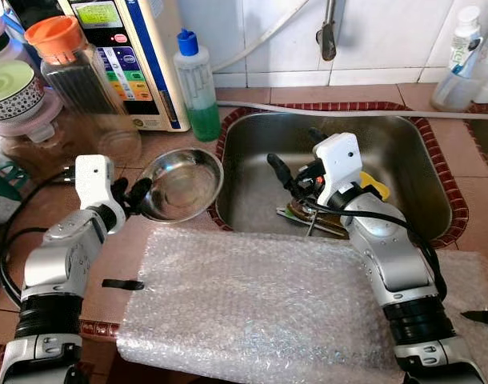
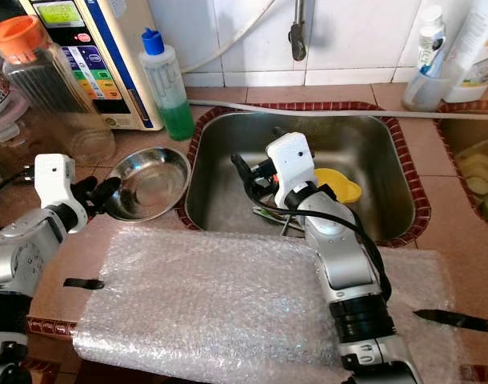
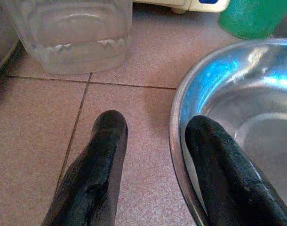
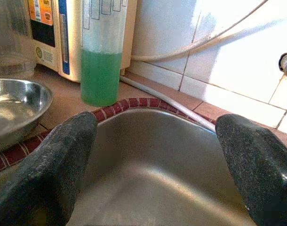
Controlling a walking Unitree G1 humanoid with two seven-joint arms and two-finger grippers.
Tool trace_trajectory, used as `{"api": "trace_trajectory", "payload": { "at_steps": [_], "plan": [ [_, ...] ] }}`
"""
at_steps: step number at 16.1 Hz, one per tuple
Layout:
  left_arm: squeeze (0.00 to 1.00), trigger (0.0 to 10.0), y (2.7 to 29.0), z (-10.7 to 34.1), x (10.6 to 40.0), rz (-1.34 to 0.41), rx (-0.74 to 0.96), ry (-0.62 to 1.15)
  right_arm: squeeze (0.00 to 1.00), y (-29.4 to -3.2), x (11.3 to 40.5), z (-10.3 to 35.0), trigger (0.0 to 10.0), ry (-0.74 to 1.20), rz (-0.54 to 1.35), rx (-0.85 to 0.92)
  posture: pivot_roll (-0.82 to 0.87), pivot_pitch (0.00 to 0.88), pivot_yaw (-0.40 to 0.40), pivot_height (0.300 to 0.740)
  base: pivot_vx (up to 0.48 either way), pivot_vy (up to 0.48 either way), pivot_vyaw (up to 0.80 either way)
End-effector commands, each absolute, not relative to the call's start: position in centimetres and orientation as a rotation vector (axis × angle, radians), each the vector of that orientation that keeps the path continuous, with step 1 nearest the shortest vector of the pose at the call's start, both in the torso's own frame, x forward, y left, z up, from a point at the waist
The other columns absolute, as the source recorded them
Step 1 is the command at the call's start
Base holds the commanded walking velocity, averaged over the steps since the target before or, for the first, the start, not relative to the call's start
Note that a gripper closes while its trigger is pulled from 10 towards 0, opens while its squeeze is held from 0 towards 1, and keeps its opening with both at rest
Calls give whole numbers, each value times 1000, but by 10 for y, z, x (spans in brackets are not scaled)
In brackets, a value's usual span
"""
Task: Kitchen organization
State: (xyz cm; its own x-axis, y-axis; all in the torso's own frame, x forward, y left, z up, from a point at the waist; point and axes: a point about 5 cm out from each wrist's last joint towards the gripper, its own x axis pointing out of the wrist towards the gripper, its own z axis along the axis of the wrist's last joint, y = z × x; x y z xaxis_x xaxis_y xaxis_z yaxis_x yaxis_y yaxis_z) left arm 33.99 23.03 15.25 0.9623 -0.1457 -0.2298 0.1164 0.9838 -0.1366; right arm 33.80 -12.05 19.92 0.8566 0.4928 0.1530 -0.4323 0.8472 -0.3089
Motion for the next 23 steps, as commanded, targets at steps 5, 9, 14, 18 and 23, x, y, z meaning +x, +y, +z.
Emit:
{"api": "trace_trajectory", "payload": {
  "at_steps": [5,9,14,18,23],
  "plan": [
    [0,9333,236,151,332,-207,-135,336,0,-119,340,201,10000,-241,503,-265,-200,172,147,740,0,0,0],
    [0,0,235,142,323,-284,-95,416,0,-120,343,203,10000,-246,496,-265,-196,161,151,740,0,0,0],
    [0,0,243,146,327,-257,-79,420,0,-119,344,204,10000,-260,473,-251,-211,148,174,740,0,0,0],
    [0,0,255,152,332,-190,-88,376,0,-113,344,203,10000,-259,507,-249,-211,148,155,740,0,0,0],
    [0,0,258,152,334,-167,-72,365,0,-98,330,203,10000,-234,721,-146,-215,140,146,740,0,0,0]
  ]
}}
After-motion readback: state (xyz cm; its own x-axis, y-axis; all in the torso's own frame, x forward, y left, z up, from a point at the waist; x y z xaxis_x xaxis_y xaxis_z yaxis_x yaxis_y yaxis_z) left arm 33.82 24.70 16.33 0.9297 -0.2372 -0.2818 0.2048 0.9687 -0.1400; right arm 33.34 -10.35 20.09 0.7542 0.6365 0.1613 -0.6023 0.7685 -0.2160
